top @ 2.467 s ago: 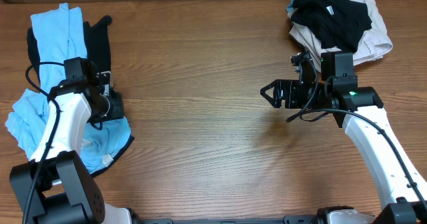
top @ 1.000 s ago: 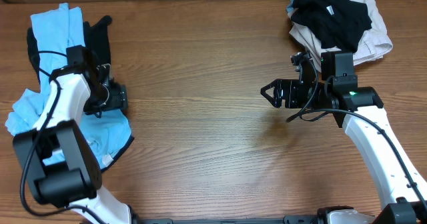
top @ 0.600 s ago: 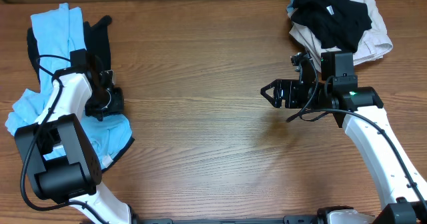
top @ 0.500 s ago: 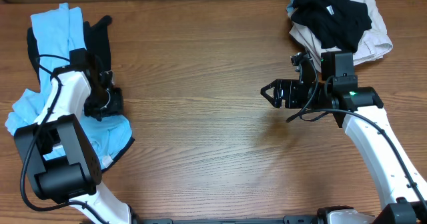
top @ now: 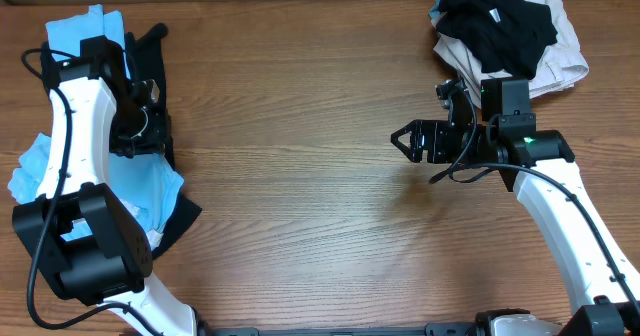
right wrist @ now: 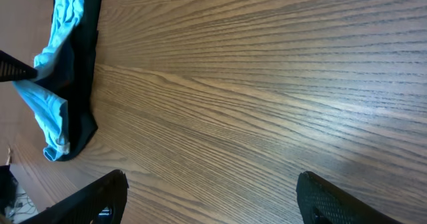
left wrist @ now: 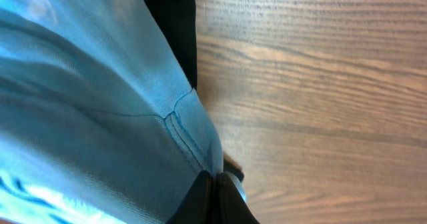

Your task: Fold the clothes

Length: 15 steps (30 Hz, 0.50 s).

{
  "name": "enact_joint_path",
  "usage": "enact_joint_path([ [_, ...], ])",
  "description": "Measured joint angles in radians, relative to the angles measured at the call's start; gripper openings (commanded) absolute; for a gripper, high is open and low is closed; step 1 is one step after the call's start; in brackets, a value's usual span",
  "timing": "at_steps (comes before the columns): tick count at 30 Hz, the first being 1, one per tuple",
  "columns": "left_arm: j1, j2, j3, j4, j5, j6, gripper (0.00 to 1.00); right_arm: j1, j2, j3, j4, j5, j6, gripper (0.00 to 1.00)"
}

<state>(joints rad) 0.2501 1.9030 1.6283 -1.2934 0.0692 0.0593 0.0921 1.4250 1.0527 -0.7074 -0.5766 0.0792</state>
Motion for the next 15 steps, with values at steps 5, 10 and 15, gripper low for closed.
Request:
enact_joint_path([
  [5,0.000,0.000,0.101,-0.119,0.009,0.023,0.04,0.000,0.000,0.000,0.000,0.000,0.000,0.82],
  [10,-0.001,0.007,0.354,-0.265,0.092,0.065,0.04,0.000,0.000,0.000,0.000,0.000,0.002,0.71],
  [15,-0.036,0.007,0.652,-0.346,0.205,0.090,0.04,0.000,-0.008,0.001,-0.002,-0.011,0.006,0.70],
])
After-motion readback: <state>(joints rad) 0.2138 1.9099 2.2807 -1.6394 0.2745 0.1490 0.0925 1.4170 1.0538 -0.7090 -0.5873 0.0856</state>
